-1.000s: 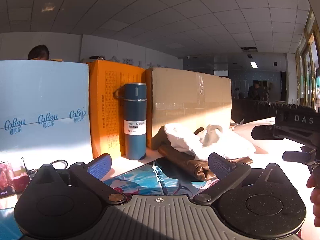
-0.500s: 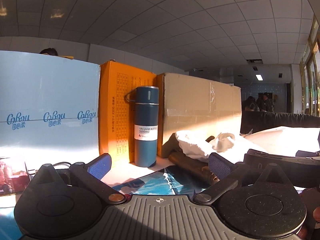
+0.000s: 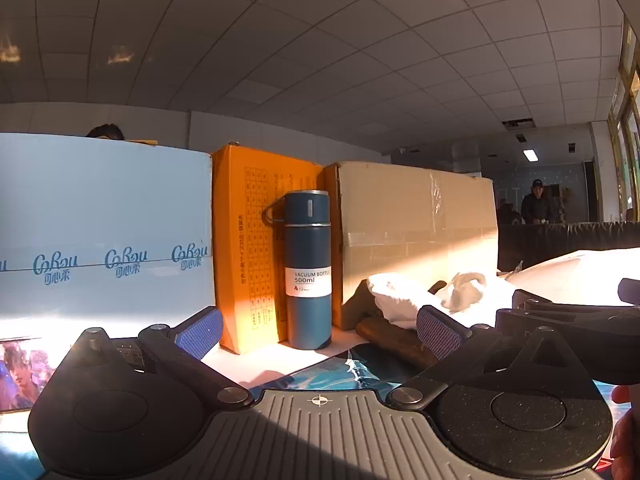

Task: Fold clothes

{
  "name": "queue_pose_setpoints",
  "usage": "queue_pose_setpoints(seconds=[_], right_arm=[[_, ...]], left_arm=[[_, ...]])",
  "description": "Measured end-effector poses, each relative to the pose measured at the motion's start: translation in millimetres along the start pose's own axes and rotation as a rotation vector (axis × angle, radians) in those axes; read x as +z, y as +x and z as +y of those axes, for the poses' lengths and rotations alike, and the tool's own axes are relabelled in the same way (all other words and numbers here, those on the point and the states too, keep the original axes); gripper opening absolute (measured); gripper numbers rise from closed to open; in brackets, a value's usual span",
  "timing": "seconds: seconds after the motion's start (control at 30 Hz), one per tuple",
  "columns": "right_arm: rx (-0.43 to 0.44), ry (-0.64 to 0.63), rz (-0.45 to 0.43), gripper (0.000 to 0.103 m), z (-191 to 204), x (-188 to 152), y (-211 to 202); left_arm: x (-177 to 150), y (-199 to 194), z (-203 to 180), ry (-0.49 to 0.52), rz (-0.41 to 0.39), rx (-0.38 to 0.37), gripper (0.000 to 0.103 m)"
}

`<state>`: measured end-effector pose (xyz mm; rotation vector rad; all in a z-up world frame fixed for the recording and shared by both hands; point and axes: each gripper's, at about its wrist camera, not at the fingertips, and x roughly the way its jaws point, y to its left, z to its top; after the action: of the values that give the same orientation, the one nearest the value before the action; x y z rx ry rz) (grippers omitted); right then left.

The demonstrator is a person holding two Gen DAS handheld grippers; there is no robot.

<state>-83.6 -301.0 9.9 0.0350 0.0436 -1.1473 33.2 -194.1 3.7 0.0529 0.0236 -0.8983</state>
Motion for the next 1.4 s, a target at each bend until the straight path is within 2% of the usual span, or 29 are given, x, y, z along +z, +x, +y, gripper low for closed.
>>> queue_pose_setpoints(seconds=[0.43, 1.4], right_arm=[[0.037, 0.03, 0.025, 0.103, -3.3, -0.6, 3.6], [0.045, 0.047, 0.038, 0.103, -5.8, -1.1, 4.8]], left_arm=[[-0.5, 1.3, 0.3, 0.003, 0.005, -0.003, 0.103], [-1.0, 3.1, -0.9, 0.006, 0.013, -0.017, 0.103]])
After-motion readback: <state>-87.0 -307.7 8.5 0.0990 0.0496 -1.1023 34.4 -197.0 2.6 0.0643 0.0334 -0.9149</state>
